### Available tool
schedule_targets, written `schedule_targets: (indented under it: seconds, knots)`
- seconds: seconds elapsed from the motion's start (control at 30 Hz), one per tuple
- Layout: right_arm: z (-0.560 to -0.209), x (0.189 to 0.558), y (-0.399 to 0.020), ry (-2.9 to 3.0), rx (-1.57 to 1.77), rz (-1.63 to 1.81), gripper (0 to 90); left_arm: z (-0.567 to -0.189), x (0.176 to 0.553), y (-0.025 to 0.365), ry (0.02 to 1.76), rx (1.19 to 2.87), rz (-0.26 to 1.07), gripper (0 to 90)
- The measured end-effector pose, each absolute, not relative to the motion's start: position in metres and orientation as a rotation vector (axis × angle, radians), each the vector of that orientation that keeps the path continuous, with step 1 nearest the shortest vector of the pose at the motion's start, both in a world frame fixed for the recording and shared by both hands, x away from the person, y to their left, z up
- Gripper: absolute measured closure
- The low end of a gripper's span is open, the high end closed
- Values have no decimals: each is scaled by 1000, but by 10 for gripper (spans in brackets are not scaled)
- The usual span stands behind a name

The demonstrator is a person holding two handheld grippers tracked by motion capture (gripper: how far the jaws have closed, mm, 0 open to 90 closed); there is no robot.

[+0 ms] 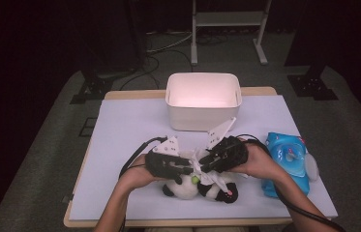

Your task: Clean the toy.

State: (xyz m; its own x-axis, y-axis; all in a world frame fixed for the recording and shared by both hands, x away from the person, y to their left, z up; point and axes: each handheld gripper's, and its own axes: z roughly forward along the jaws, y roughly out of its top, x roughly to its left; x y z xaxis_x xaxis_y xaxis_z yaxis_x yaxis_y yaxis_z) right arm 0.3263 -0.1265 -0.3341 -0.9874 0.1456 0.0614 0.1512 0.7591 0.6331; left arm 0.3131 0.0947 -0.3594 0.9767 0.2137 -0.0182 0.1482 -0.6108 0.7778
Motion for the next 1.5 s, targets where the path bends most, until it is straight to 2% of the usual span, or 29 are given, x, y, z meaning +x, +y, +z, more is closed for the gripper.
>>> schedule_targets:
  seconds: [0.17,0.27,0.33,0.43,0.8,1.17,1.3,1.5]
  knots:
    - [-339,330,-124,-2921,-301,-1055,654,-360,313,95,255,2245,100,681]
    - [-342,331,-124,-2899,-341,-1026,719,-359,313,95,256,2246,90,642]
    - [-343,330,-123,-2909,-328,-1014,802,-358,312,95,255,2246,77,596]
    - [-344,327,-123,-2916,-307,-1006,843,-357,311,97,251,2242,51,532]
    - [-342,323,-134,-2919,-268,-1011,863,-358,317,119,325,2259,70,356]
    - [-350,319,-151,-2991,-310,-943,877,-375,327,129,377,2280,29,272]
    - [-354,321,-162,-2938,-358,-985,876,-378,330,129,394,2258,1,301]
    - [-345,322,-158,-2971,-354,-991,871,-378,329,129,396,2265,8,320]
